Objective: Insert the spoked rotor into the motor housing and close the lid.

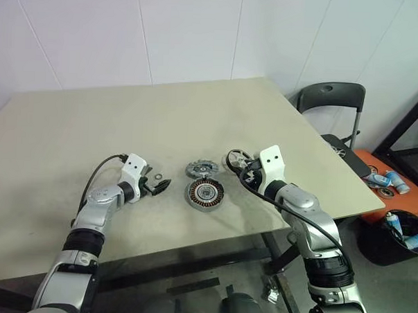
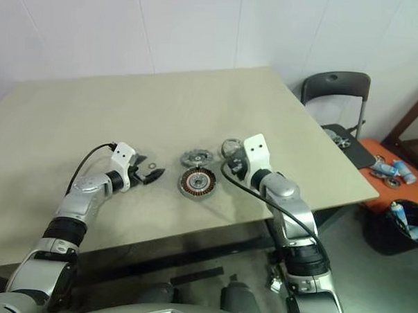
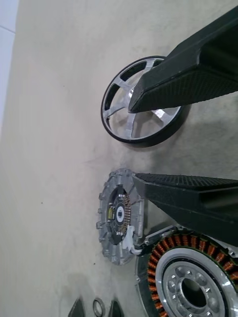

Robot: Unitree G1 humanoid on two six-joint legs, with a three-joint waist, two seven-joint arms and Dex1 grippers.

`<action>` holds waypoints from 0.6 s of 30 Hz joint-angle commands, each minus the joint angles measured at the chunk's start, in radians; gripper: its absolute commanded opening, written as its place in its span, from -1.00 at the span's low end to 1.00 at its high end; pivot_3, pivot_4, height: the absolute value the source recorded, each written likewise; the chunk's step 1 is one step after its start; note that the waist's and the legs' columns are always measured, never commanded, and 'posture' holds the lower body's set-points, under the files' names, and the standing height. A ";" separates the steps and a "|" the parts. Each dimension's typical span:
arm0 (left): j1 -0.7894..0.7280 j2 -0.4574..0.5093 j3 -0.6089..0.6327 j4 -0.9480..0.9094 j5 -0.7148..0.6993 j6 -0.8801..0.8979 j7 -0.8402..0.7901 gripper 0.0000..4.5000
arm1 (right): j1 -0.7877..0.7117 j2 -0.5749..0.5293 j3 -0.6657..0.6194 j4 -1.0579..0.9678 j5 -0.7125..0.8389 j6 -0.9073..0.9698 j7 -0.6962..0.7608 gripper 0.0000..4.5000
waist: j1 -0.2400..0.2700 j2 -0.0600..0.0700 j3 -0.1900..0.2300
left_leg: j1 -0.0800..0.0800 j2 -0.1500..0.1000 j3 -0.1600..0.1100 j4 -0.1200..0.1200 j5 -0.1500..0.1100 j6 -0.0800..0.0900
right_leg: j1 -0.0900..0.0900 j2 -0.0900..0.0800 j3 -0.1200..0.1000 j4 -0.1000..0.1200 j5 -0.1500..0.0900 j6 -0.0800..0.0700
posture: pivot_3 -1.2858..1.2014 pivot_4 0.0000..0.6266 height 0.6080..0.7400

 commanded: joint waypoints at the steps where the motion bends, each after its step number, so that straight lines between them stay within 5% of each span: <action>1: -0.047 -0.011 -0.011 0.056 0.037 -0.039 0.032 0.99 | -0.003 -0.006 0.003 -0.025 -0.007 -0.012 -0.008 -0.10 | 0.001 0.000 0.000 | 0.000 0.000 0.000 0.001 0.000 0.000 | 0.001 0.000 -0.001 0.000 0.000 0.000 | 0.03 -1.00 1.00; 18: -0.068 -0.010 -0.013 0.113 0.065 -0.015 0.044 0.99 | 0.004 -0.014 0.016 -0.043 -0.009 0.001 -0.016 -0.10 | -0.001 0.000 0.000 | 0.006 0.001 -0.001 0.007 0.000 0.000 | 0.009 0.000 -0.001 0.001 0.002 0.002 | 0.03 -1.00 1.00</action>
